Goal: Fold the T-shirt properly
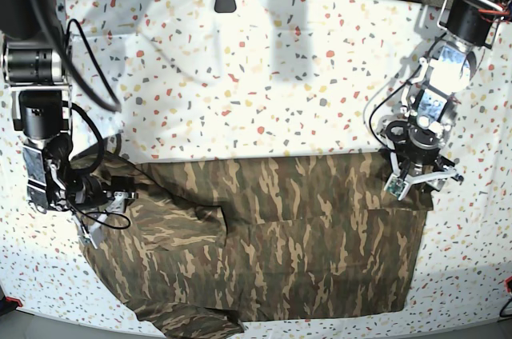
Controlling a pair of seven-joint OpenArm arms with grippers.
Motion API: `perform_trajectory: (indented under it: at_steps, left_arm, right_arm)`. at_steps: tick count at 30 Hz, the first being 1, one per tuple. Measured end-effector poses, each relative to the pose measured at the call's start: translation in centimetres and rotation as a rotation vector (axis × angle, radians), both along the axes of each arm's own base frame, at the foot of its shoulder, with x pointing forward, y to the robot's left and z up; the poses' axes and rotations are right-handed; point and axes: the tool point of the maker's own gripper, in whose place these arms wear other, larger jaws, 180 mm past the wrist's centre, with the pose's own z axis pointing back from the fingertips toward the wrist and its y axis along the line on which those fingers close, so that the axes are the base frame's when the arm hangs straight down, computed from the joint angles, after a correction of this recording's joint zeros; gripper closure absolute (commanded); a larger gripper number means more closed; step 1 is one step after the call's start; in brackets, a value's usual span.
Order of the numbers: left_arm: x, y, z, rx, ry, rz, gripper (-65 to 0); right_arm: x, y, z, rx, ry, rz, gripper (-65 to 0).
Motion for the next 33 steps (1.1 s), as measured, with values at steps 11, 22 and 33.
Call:
perform_trajectory:
  at_steps: [11, 22, 33]
  left_arm:
    - [0.0, 0.0, 0.0, 0.001, 0.002, 0.002, -35.6]
    - [0.0, 0.1, 0.0, 0.001, 0.003, 0.002, -35.6]
    - [0.0, 0.0, 0.0, 0.001, 0.000, 0.000, -35.6]
  right_arm:
    - [-0.7, 1.3, -1.2, 0.105, -0.013, -0.058, -18.7]
    - [-0.2, 1.8, -0.7, 0.129, -0.022, -0.060, 0.0]
    - [3.7, 0.3, 4.0, -0.005, -0.114, -0.016, 0.0]
